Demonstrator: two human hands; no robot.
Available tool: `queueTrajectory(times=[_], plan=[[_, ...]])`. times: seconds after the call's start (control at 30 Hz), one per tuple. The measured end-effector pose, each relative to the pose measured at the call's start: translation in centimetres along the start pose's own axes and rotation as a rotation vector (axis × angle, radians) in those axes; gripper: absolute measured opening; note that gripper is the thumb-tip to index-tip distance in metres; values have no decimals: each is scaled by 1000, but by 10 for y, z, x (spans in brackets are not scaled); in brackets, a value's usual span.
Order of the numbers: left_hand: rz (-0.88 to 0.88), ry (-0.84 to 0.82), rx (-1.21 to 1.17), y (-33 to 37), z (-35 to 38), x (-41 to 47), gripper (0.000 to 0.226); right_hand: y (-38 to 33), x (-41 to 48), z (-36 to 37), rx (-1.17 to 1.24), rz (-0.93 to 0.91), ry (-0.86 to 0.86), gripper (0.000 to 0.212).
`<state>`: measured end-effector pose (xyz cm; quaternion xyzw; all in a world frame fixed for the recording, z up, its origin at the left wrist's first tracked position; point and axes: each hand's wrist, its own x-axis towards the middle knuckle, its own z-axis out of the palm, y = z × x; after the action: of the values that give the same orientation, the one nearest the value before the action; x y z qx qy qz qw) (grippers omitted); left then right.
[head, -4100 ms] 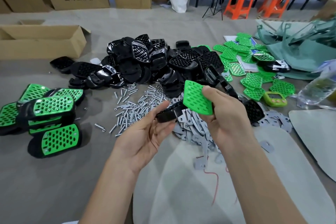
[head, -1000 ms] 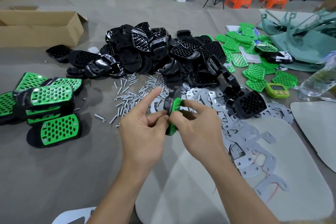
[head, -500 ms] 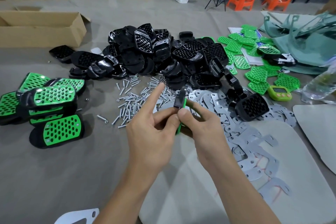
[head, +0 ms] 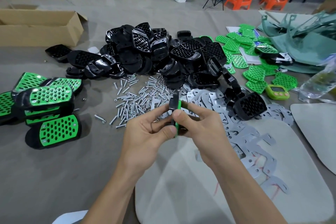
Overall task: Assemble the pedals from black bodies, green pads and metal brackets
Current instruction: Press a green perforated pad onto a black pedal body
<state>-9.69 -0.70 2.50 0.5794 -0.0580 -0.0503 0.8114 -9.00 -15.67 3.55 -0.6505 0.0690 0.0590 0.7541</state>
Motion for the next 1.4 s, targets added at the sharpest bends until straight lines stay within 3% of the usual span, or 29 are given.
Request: queueTrajectory(times=[0.23, 0.4, 0.57, 0.6, 0.7, 0.77, 0.87, 1.03, 1.2, 1.33, 1.4], plan=[[-17, -6, 27, 5, -6, 2, 58, -4, 1, -5, 16, 15, -106, 23], [-73, 58, -58, 1, -9, 3, 59, -9, 8, -16, -112, 66, -247, 31], [-66, 110, -54, -7, -7, 1, 66, -8, 14, -16, -458, 44, -191, 39], [-40, 160, -51, -5, -10, 2, 63, -6, 15, -18, -435, 35, -161, 37], [-57, 322, -139, 0, -26, 12, 54, -3, 13, -23, 18, 97, -128, 33], [-96, 368, -171, -2, -29, 17, 56, -3, 11, -21, 124, 79, -67, 27], [-126, 424, -232, -8, -18, 17, 61, -1, 7, -15, -59, -53, 112, 17], [-151, 402, -267, -17, 4, 11, 58, 2, 4, 2, -189, -38, 78, 13], [-134, 351, -292, -14, 10, 8, 56, 0, 5, 2, -472, 40, 195, 30], [-152, 363, -360, -19, 9, 3, 54, -9, 4, 0, -849, 28, 320, 67], [-148, 368, -416, -20, 9, 2, 51, -10, 1, 4, -1017, 24, 356, 74]])
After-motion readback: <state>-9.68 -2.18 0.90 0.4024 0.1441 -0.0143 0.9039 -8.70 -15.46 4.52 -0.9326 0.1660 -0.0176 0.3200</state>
